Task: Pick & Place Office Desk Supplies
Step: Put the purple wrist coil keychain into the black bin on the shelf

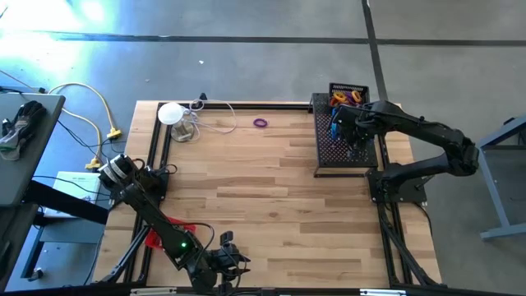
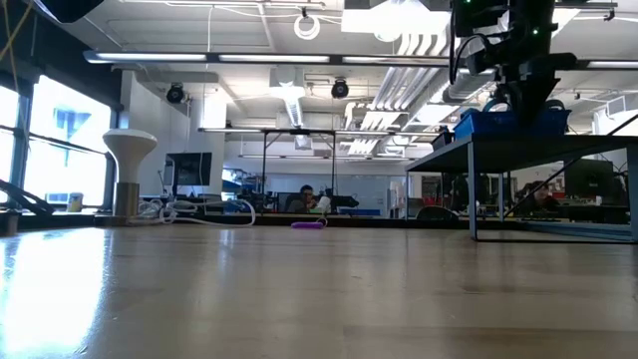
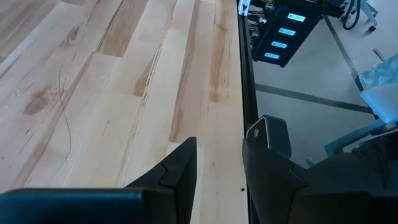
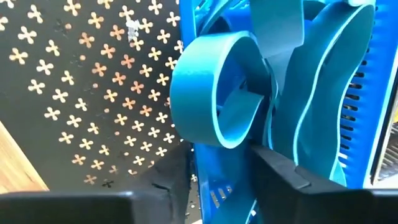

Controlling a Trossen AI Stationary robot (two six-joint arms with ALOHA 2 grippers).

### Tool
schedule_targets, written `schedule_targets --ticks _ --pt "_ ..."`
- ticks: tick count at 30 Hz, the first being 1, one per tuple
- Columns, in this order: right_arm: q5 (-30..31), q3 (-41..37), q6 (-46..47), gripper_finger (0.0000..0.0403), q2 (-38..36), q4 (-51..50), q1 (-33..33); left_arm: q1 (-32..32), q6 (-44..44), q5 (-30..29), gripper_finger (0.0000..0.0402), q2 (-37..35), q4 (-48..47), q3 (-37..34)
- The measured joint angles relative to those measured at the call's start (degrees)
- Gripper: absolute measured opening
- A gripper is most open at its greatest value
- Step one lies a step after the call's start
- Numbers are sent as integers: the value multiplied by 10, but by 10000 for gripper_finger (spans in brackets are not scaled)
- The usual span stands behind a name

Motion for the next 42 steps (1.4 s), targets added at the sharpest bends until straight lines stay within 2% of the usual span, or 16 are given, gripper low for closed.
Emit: schedule_targets --ticks 4,8,14,21,27,31,33,35,37,42 --pt "-2 0 31 169 0 -2 8 0 8 0 124 0 0 0" --pt "3 0 17 182 0 -12 30 0 9 0 124 0 0 0" --pt "122 6 23 181 -18 -7 58 2 28 0 124 0 0 0" --pt "113 54 64 182 -49 -8 123 9 41 2 124 0 0 0" --pt "76 89 143 181 -67 -10 220 36 55 -16 124 0 -3 0" --pt "-31 93 188 181 -82 42 308 80 55 -17 124 -4 -48 0" --pt "-96 92 226 180 -91 87 357 114 61 3 124 -14 -85 0" --pt "-135 93 260 180 -97 127 402 156 92 37 124 -29 -121 0" --pt "-135 93 282 181 -97 158 439 197 129 74 124 -46 -153 0" --pt "-83 93 379 182 -89 177 525 306 254 144 124 -90 -196 0"
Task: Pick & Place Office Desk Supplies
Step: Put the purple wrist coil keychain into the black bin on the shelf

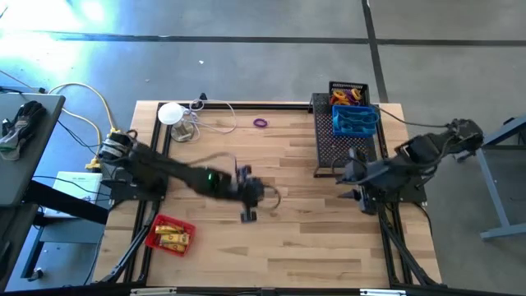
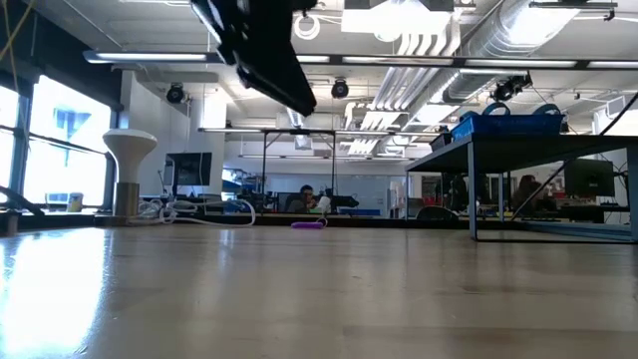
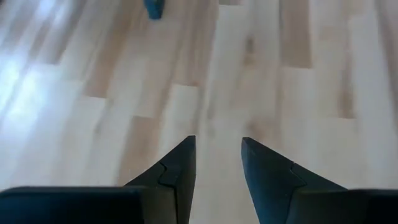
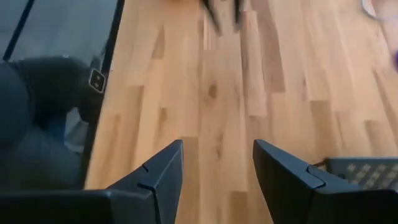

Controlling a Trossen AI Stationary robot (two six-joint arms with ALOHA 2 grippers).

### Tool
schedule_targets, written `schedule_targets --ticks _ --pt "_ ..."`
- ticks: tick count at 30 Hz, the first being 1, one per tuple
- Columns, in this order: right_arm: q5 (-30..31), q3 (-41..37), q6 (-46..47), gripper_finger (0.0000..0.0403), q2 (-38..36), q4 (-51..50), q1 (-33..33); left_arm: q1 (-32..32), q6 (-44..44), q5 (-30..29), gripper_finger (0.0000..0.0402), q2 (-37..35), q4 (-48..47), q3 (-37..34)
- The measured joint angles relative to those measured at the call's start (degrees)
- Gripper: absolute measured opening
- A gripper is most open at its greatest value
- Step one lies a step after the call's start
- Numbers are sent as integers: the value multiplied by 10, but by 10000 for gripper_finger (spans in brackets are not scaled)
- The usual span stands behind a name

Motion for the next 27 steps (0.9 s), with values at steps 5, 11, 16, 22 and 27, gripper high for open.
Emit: schedule_targets --ticks 5,11,16,22,27 --pt "88 -22 125 182 23 -4 72 104 148 66 124 -15 -31 0" --pt "219 -52 273 180 64 -4 124 231 338 88 124 -6 -60 0" --pt "305 -62 280 181 112 -5 129 359 423 187 124 15 -35 0" --pt "317 -62 281 180 157 -7 112 494 430 301 124 63 95 1" --pt "318 -62 285 180 177 -4 111 546 447 357 124 117 159 0"
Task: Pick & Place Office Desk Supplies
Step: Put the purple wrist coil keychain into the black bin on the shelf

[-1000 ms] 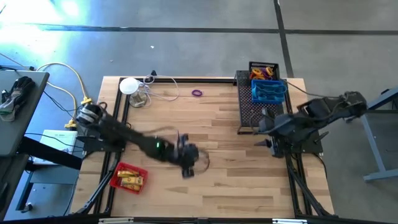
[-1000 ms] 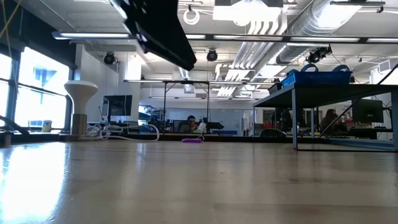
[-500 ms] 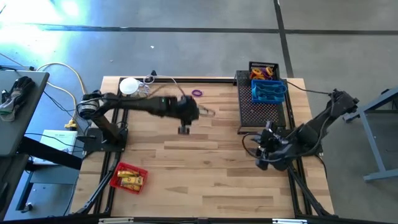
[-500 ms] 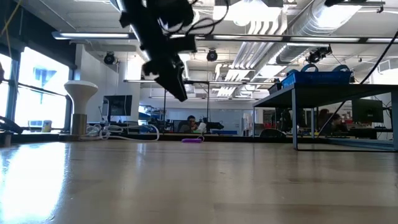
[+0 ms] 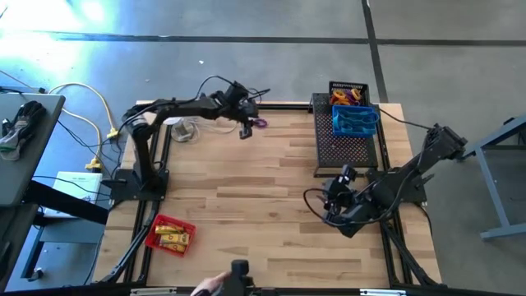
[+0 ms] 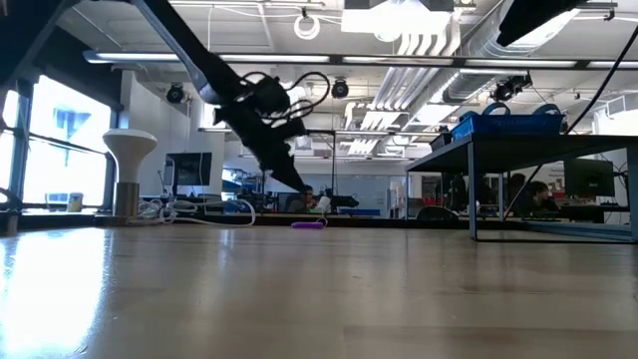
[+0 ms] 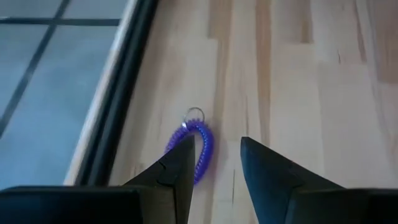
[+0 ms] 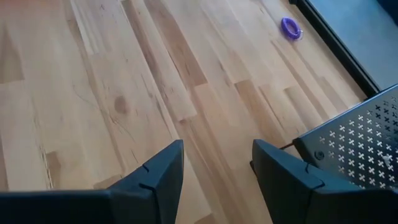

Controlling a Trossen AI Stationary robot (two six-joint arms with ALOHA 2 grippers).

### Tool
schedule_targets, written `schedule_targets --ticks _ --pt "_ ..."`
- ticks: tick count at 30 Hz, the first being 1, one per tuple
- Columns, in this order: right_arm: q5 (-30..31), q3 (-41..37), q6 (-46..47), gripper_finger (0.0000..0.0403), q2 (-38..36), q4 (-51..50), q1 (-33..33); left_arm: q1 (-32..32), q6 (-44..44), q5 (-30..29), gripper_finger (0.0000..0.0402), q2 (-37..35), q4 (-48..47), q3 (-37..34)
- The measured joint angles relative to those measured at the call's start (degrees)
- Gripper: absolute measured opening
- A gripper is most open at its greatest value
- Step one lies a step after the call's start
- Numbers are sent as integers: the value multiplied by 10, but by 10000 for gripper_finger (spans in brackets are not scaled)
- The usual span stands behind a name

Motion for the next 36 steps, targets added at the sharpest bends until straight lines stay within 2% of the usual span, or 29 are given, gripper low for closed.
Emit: schedule_targets --ticks 3,9,15,20,27,36 --pt "-1 0 2 180 6 4 0 0 23 6 124 28 29 0" --pt "-12 0 2 180 7 15 0 -12 49 -35 124 55 47 0" --pt "-15 0 2 180 7 27 0 -7 37 -29 124 56 54 0" --pt "-15 0 2 179 7 37 0 8 12 9 124 63 58 1" --pt "-10 0 -3 179 7 45 -3 15 2 -19 124 94 62 1" --pt "-6 0 -15 179 7 51 -22 14 15 -35 124 101 65 5"
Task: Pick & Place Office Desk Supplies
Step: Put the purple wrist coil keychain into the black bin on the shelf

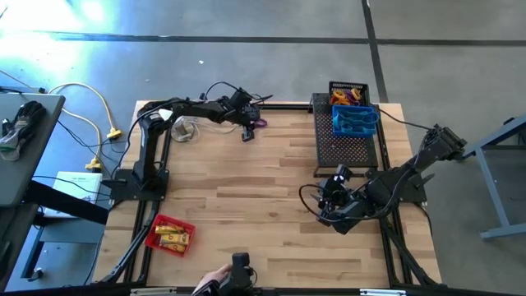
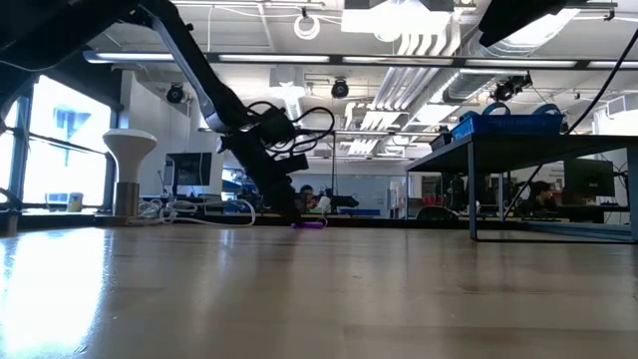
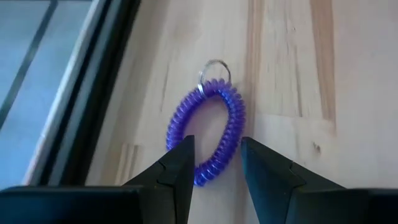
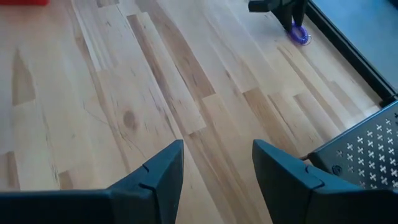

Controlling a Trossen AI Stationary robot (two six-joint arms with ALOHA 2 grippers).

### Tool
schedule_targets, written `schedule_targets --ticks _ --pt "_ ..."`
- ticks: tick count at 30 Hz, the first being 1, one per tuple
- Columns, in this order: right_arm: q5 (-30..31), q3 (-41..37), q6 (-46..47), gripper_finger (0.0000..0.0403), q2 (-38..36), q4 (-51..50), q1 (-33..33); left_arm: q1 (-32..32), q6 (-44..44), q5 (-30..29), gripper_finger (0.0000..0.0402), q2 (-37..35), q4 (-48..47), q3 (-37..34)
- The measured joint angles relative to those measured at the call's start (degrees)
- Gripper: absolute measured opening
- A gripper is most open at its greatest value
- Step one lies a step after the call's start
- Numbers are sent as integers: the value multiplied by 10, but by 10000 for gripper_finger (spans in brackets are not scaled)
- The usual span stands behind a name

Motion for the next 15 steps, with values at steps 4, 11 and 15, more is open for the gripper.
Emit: schedule_targets --ticks 4,11,15 --pt "-6 0 -4 179 0 5 -5 -6 11 0 124 10 -30 16" --pt "-10 0 -5 179 0 11 -4 -5 -2 -10 124 62 -156 106" --pt "-29 0 -4 179 0 13 -4 2 -20 0 121 63 -162 112"
